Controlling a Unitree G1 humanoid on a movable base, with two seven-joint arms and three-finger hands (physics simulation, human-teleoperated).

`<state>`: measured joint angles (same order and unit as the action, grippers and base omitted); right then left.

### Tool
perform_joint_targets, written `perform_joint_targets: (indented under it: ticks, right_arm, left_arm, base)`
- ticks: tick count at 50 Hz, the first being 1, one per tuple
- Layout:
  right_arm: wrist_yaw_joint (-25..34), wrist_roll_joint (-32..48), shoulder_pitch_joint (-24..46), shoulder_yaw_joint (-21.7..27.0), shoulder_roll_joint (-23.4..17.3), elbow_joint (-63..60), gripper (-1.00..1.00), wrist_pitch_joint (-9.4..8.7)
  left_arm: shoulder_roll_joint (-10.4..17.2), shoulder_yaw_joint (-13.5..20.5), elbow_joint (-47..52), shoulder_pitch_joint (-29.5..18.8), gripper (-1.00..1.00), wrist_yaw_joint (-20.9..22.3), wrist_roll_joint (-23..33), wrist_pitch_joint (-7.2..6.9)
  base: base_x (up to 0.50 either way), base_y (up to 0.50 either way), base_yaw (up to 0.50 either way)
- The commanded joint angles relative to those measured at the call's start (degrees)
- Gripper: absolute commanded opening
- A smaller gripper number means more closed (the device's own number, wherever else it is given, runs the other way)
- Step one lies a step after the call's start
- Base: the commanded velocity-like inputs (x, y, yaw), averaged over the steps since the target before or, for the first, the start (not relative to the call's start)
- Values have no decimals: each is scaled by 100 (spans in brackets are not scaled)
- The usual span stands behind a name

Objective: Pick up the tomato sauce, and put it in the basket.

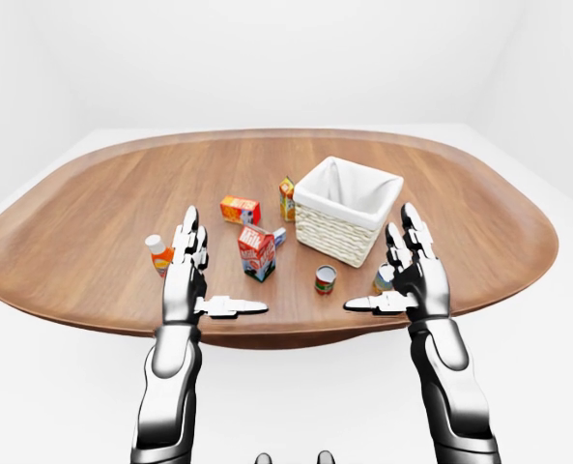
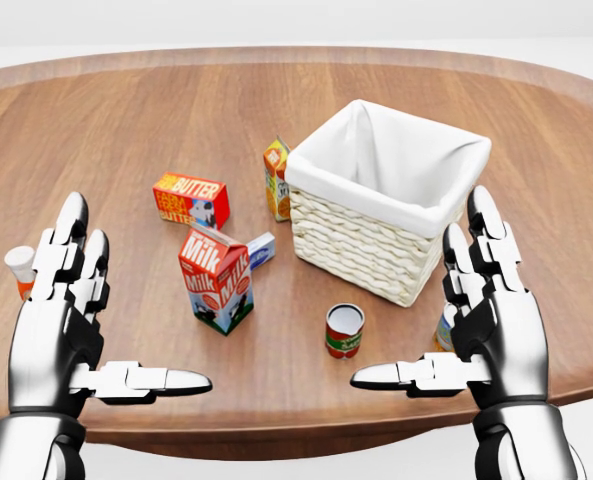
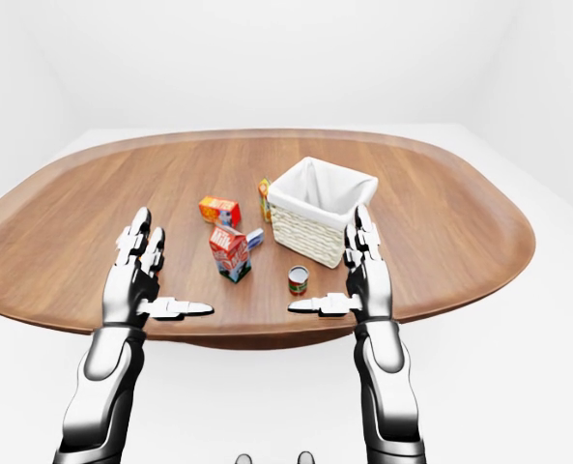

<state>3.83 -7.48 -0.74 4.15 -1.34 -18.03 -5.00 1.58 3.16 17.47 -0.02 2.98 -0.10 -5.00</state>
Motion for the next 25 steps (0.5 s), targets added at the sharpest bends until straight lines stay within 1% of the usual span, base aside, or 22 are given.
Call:
perform_joint_targets:
  ticks: [1,7,14,25]
  right_arm:
    - [35,-78,-9,4,1,27,100,0]
    - [-20,3,22,-19,-12,62,100,0]
    - [74,15,-42,-50,-11,2,100,0]
    - [121,16,-18,-59,-9,141,100,0]
  left_arm:
    - [-4,-6,-45,5,100,11,18,0]
    - [-1,4,-52,-10,100,11,9,0]
    - [-4,-6,-11,5,100,11,19,0]
    - [-12,-31,-82,6,100,12,31,0]
  base:
    - [50,0,0]
    - [48,0,0]
    - [5,0,0]
    - [0,-50,0]
